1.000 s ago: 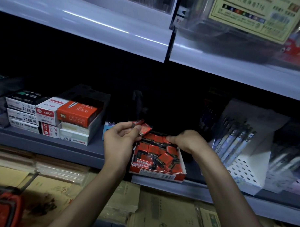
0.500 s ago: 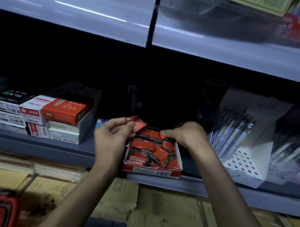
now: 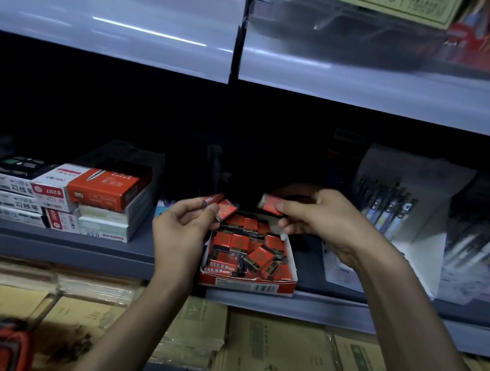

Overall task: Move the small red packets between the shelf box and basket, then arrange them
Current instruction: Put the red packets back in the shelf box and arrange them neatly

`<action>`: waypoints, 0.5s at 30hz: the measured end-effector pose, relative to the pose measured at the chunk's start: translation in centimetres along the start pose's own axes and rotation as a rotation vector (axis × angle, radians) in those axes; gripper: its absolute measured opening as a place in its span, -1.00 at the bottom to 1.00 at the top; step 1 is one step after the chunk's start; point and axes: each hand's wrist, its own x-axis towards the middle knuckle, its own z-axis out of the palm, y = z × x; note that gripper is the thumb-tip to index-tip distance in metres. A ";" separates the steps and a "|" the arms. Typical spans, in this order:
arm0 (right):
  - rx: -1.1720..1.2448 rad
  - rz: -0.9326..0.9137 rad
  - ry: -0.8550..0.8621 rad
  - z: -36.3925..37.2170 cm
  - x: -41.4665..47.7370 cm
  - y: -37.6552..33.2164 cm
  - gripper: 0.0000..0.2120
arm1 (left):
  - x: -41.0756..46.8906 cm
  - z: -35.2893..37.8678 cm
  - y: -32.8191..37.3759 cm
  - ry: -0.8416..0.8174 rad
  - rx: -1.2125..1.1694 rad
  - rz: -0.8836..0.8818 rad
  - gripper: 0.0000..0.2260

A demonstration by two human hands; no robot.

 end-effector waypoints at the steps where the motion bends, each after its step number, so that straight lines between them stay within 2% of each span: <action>1: -0.049 -0.004 0.015 -0.2 0.1 0.3 -0.86 | 0.0 0.0 0.0 0.001 -0.002 0.000 -0.89; 4: -0.280 -0.038 0.122 -0.3 1.0 1.4 -0.83 | 0.1 0.2 -0.1 0.015 0.008 0.016 -0.91; 7: -0.371 -0.035 0.210 0.2 2.0 2.1 -0.83 | 0.1 0.2 -0.3 0.017 0.019 0.031 -0.91; 11: -0.438 -0.024 0.169 1.0 3.1 2.7 -0.91 | 0.2 0.0 -0.4 0.009 0.032 0.046 -0.91; 15: -0.421 0.037 0.150 1.1 3.5 2.9 -0.88 | 0.1 -0.1 -0.4 -0.009 0.027 0.045 -0.91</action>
